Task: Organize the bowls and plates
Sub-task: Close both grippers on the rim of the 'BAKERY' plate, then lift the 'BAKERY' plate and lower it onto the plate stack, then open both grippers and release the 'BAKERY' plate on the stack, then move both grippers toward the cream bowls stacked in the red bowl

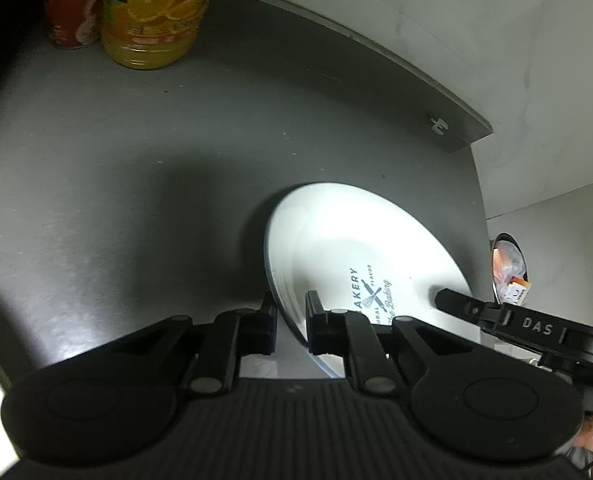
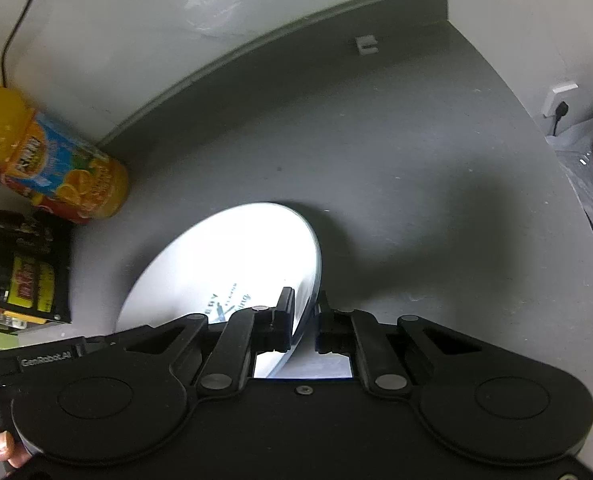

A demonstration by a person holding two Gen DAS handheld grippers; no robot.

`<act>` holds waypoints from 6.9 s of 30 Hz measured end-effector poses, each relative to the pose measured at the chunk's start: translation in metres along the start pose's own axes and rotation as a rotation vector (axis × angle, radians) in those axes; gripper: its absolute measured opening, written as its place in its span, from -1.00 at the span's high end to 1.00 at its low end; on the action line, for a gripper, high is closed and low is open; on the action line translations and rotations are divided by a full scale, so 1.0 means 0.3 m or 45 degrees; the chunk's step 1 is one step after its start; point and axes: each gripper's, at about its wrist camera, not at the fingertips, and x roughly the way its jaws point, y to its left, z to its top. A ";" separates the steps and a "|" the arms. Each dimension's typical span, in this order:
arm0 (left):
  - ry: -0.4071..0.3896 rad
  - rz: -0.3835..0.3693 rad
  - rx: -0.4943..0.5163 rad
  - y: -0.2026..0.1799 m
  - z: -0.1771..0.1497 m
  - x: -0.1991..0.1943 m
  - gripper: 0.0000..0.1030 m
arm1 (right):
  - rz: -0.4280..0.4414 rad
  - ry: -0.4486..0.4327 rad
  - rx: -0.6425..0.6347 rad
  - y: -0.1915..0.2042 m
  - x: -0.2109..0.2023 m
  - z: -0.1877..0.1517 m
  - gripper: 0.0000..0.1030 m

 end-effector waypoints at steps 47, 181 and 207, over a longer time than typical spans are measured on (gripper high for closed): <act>-0.302 0.138 -0.306 0.446 -0.383 -0.569 0.77 | 0.272 0.046 -0.393 0.560 -0.056 -0.308 0.81; -0.369 0.279 0.012 0.126 -0.522 -0.658 -0.62 | 0.097 -0.340 -0.330 0.381 -0.502 -0.563 -0.92; -0.133 0.176 0.331 -0.288 -0.550 -0.316 -0.62 | -0.085 -0.362 0.047 -0.099 -0.516 -0.637 -0.92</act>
